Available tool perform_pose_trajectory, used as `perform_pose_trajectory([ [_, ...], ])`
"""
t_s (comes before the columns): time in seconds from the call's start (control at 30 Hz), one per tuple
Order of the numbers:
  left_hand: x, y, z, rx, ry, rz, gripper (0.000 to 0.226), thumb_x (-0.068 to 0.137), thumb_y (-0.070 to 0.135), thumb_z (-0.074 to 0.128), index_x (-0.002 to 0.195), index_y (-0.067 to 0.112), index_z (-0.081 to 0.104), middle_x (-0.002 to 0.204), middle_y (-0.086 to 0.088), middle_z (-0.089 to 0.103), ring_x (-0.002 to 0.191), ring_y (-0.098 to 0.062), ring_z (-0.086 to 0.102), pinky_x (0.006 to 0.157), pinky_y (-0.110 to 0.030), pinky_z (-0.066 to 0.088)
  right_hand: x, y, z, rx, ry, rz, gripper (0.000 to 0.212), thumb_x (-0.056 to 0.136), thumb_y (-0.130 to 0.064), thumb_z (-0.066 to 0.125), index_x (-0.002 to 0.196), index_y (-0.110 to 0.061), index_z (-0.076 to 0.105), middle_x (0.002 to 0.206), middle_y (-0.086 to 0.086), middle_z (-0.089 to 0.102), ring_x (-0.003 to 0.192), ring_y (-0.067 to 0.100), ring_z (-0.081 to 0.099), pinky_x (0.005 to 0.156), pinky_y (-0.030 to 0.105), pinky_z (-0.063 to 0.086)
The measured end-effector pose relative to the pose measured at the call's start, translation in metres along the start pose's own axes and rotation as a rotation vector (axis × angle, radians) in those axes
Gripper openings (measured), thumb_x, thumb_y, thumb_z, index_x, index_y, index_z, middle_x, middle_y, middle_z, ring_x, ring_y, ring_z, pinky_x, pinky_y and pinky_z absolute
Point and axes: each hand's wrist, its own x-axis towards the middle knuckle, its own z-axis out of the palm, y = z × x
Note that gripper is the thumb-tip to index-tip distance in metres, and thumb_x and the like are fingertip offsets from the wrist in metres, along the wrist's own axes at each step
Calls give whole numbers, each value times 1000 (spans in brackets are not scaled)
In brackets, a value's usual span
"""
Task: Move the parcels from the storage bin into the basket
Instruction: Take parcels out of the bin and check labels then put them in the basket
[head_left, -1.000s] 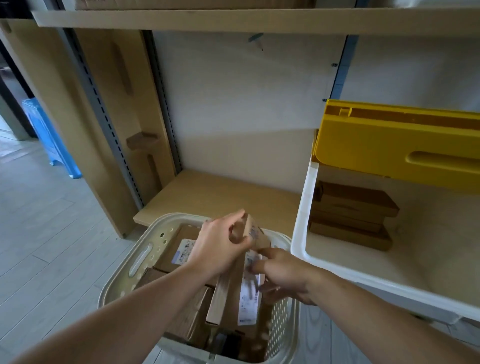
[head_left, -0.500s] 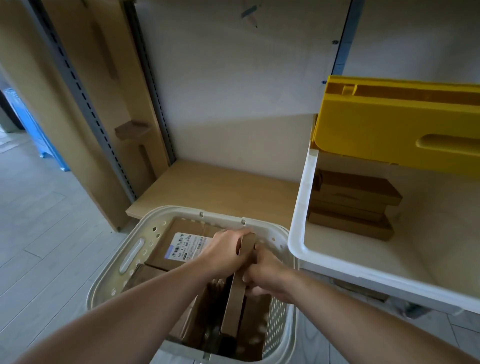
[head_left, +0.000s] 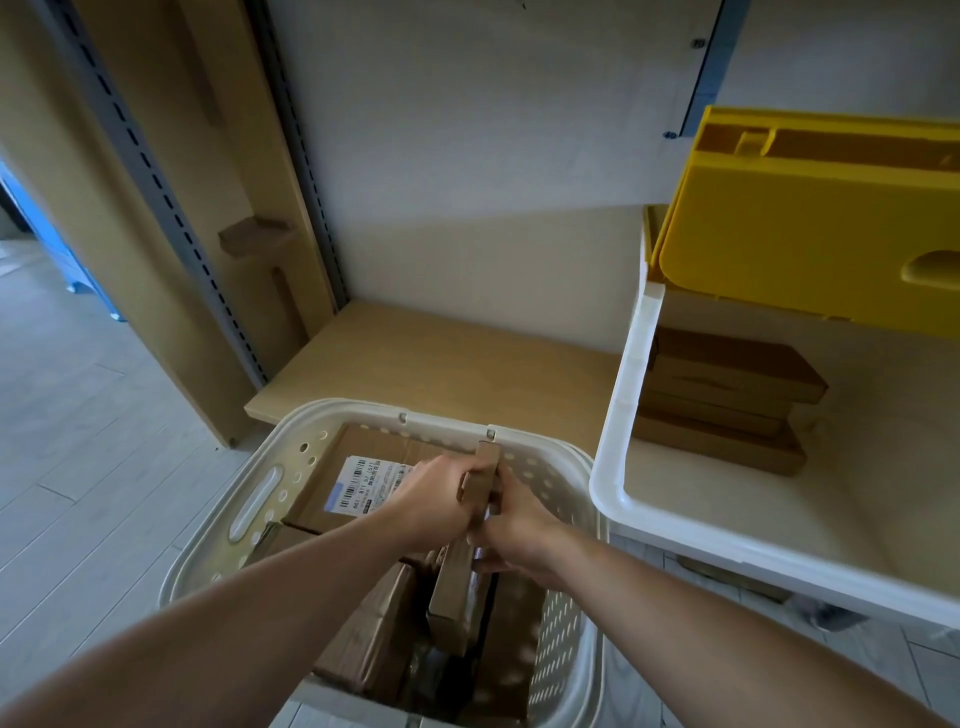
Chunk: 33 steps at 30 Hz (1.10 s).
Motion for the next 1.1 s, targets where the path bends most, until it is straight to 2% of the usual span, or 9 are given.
perform_pose_trajectory([
  [0.1, 2, -2, -2, 11, -11, 5, 25, 97, 23, 53, 114, 29, 69, 90, 12, 72, 83, -11, 69, 77, -36, 56, 3, 0, -1, -12, -28, 9, 65, 88, 9, 57, 135, -32, 40, 118, -1, 58, 99, 19, 60, 80, 41, 61],
  [0.23, 2, -3, -3, 43, -45, 40, 27, 95, 24, 51, 118, 27, 67, 110, 5, 73, 99, -16, 67, 88, -39, 54, 1, -3, -3, -76, -52, 5, 47, 90, 11, 53, 96, -35, 47, 101, -1, 56, 95, 20, 56, 89, 48, 57],
  [0.4, -3, -5, -4, 82, -67, 69, 31, 86, 31, 46, 111, 25, 63, 107, 5, 70, 100, -17, 63, 89, -43, 51, 3, 0, -4, -119, -20, 25, 54, 89, 0, 59, 132, -30, 46, 105, 1, 59, 91, 21, 59, 72, 40, 62],
  [0.53, -11, -6, -11, 77, -40, 19, 49, 84, 35, 46, 127, 18, 61, 125, -1, 67, 115, -22, 62, 98, -41, 49, -5, -2, 0, -151, 44, 18, 36, 88, -12, 60, 120, -28, 55, 93, 2, 61, 80, 19, 58, 70, 37, 58],
  [0.7, -18, -16, -17, 159, -30, -47, 56, 99, 20, 50, 153, 16, 38, 152, -3, 49, 136, -23, 48, 109, -36, 40, -15, -3, 2, -229, 78, 27, 56, 76, -30, 64, 130, -20, 55, 102, 2, 65, 97, 24, 64, 85, 41, 59],
  [0.83, -23, -18, -22, 181, 5, -60, 57, 99, 19, 49, 154, 19, 34, 152, -4, 48, 135, -23, 49, 108, -40, 43, -23, -4, -2, -291, 120, 19, 30, 90, -27, 63, 120, -21, 62, 109, 2, 67, 106, 26, 65, 88, 38, 56],
  [0.93, -25, -13, -27, 149, 46, -41, 53, 101, 21, 49, 153, 19, 38, 148, -2, 52, 132, -18, 51, 106, -33, 43, -29, -6, -4, -358, 153, 20, 50, 90, -29, 61, 136, -16, 50, 116, 5, 63, 104, 25, 63, 86, 41, 58],
  [1.03, -28, -1, -34, 99, 95, 29, 49, 102, 23, 51, 150, 21, 43, 146, 5, 54, 127, -7, 54, 102, -23, 41, -45, -15, -5, -476, 158, -76, 65, 94, -30, 57, 151, -20, 30, 114, 3, 61, 86, 18, 61, 65, 27, 50],
  [1.1, -32, 8, -40, 51, 130, 75, 44, 102, 23, 53, 146, 24, 48, 141, 9, 57, 122, -1, 55, 98, -18, 43, -56, -20, -7, -580, 160, -175, 70, 95, -30, 57, 157, -21, 24, 128, 4, 61, 98, 19, 63, 73, 25, 48],
])
